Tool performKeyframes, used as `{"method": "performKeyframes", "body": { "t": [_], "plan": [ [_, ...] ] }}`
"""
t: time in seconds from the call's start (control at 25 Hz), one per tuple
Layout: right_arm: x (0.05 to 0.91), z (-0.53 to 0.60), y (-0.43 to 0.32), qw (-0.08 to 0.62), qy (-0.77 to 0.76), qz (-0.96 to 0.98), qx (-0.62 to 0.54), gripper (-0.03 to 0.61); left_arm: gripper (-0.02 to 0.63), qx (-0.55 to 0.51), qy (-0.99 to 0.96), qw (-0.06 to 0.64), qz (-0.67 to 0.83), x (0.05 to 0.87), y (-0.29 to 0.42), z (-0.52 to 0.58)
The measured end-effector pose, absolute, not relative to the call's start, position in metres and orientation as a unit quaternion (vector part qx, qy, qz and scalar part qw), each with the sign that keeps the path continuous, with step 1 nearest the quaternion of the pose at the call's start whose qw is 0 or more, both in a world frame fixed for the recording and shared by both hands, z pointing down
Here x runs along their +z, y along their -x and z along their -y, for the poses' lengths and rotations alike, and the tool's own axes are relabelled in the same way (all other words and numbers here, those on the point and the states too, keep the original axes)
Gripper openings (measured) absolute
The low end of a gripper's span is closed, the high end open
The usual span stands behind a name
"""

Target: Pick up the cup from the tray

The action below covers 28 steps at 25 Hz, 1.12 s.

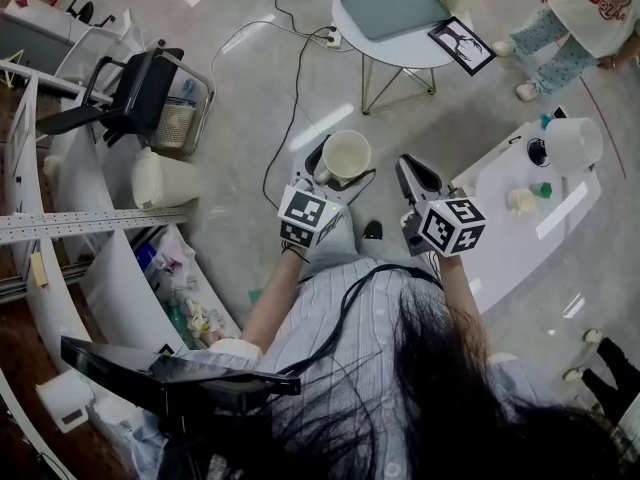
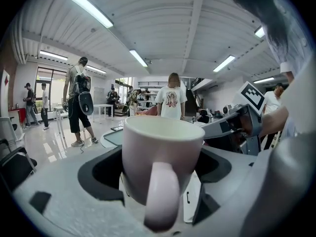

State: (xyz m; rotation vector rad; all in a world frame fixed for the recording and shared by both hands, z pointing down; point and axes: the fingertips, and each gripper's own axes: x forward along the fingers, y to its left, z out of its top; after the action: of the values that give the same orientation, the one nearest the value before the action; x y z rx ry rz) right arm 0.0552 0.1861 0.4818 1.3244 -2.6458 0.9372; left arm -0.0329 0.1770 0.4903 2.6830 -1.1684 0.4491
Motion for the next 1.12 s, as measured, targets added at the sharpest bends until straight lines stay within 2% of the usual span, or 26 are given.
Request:
{"method": "performKeyframes", "body": {
  "t": [1.12],
  "plan": [
    [0.473,-0.218,-0.05,0.03,-0.414,0.872,0.258,0.043,0.448,0.135,-0.903,0.08,0.399,0.484,0.03,-0.204]
  ]
}}
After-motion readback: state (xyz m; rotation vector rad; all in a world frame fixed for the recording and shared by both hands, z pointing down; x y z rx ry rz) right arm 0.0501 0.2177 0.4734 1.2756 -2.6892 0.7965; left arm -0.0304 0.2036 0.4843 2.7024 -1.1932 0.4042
